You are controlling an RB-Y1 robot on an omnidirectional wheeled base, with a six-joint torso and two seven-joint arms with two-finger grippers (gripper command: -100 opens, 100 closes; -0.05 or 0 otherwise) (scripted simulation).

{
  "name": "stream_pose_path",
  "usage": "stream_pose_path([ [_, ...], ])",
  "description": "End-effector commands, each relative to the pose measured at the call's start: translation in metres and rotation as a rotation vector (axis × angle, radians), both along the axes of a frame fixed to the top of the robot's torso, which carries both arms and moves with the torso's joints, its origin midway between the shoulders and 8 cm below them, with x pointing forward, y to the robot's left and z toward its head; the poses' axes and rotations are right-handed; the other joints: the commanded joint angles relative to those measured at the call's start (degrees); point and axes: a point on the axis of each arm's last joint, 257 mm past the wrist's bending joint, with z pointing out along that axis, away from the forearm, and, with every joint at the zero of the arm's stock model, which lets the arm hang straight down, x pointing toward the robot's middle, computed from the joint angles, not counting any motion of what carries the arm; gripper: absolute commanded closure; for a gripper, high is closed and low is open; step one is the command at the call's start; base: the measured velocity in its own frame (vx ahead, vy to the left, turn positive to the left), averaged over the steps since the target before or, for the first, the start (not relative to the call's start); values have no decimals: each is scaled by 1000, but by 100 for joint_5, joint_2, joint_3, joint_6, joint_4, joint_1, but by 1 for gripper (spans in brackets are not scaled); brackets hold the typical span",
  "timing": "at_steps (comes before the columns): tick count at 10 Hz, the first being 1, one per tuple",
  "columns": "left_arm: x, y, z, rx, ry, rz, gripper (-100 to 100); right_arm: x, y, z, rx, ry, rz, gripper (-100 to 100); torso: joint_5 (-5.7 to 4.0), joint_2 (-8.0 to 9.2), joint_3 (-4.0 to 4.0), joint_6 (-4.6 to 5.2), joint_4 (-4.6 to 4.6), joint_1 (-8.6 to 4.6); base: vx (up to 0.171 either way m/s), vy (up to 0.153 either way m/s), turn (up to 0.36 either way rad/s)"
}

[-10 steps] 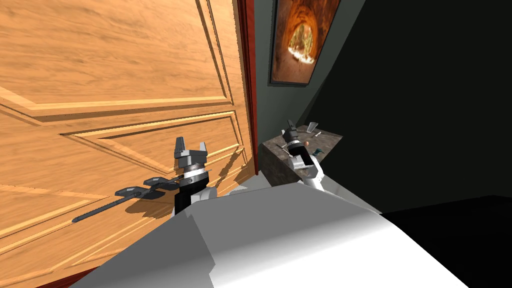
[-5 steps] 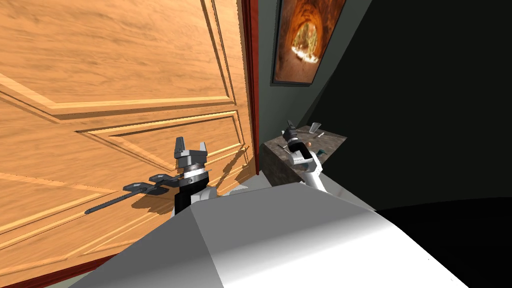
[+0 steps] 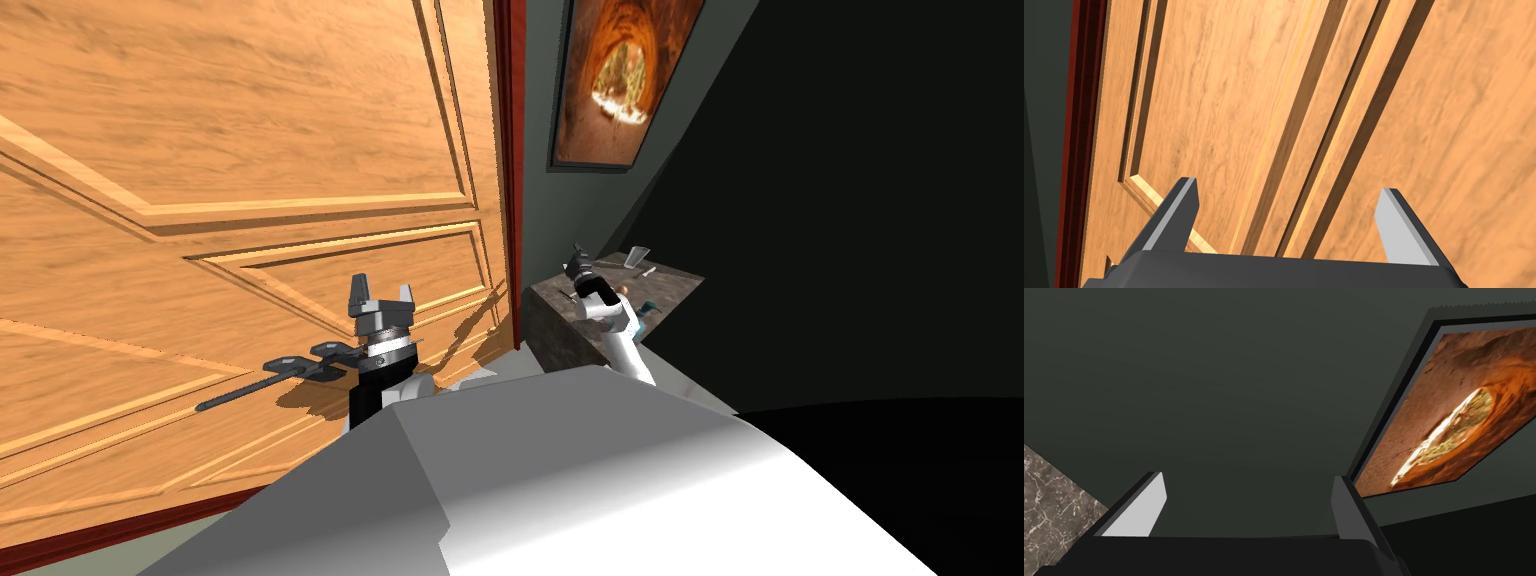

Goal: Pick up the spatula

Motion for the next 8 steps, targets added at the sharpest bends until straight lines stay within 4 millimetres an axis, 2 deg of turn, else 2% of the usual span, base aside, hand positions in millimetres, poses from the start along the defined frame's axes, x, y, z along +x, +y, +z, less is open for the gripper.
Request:
stream_pose_path([
  [1, 0, 0, 0, 0, 0, 0, 0, 7, -7, -12, 28, 48, -10, -100, 0, 0, 0, 0, 0, 0, -2, 2, 31],
  [2, 0, 0, 0, 0, 0, 0, 0, 7, -8, -15, 30, 60, -13, -100, 0, 1, 0, 2, 0, 0, 0, 0, 0],
  [3, 0, 0, 0, 0, 0, 0, 0, 19, -17, -20, 73, 93, -21, -100, 0, 2, 1, 3, 0, -1, -2, 4, 57],
  [4, 0, 0, 0, 0, 0, 0, 0, 19, -19, -30, 78, 124, -27, -100, 0, 1, 0, 0, 0, 1, -1, 3, 38],
  [5, 0, 0, 0, 0, 0, 0, 0, 29, -27, -30, 121, 144, -32, -100, 0, 1, 0, 2, 0, 0, -1, 5, 42],
  [6, 0, 0, 0, 0, 0, 0, 0, 30, -30, -45, 128, 186, -43, -100, 0, 0, 0, 1, 0, 0, 1, 3, 22],
  [7, 0, 0, 0, 0, 0, 0, 0, 40, -37, -44, 172, 204, -47, -100, 0, 0, 0, 2, 0, 0, 2, 5, 39],
  [8, 0, 0, 0, 0, 0, 0, 0, 40, -41, -60, 180, 248, -59, -100, 0, -1, 0, 2, 0, -1, 3, 2, 21],
])
